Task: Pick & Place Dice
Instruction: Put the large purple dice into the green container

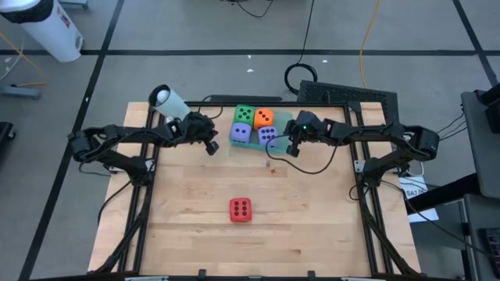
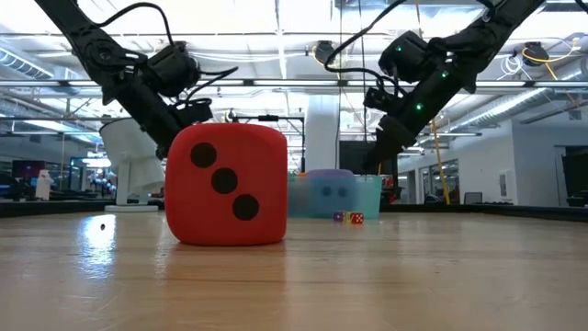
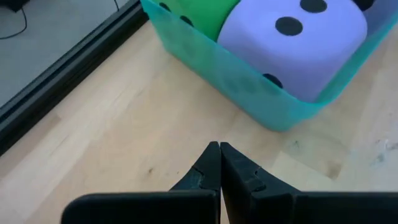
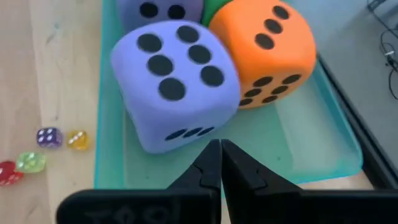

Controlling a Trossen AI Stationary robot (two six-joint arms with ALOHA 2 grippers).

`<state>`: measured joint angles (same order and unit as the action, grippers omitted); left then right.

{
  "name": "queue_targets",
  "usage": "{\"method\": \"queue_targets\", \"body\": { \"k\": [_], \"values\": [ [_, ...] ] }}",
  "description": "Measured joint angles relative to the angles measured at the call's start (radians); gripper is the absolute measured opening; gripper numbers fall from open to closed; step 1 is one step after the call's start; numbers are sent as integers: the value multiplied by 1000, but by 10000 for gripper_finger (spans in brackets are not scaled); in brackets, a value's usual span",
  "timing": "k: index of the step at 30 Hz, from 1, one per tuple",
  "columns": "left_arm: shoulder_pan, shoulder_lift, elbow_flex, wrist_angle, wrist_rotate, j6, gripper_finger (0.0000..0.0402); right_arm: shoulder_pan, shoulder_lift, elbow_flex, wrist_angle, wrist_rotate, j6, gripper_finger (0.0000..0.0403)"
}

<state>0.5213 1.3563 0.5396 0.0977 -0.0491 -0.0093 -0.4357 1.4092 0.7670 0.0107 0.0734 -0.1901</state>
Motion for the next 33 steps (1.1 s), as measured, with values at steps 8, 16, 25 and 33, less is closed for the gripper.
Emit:
{"method": "queue_targets", "body": {
  "k": [8, 16, 25, 33],
  "values": [
    [-10, 15, 11, 22, 0, 23, 1, -29, 9, -30, 12, -111, -1, 0],
    [-24, 97, 38, 87, 50, 58, 1, -45, 74, -37, 83, -156, -22, 0],
    [-71, 186, 107, 86, 82, 79, 2, -45, 95, -39, 109, -206, -10, 0],
    [-106, 278, 181, 86, 103, 83, 3, -28, 95, -39, 114, -208, -5, 0]
  ]
}}
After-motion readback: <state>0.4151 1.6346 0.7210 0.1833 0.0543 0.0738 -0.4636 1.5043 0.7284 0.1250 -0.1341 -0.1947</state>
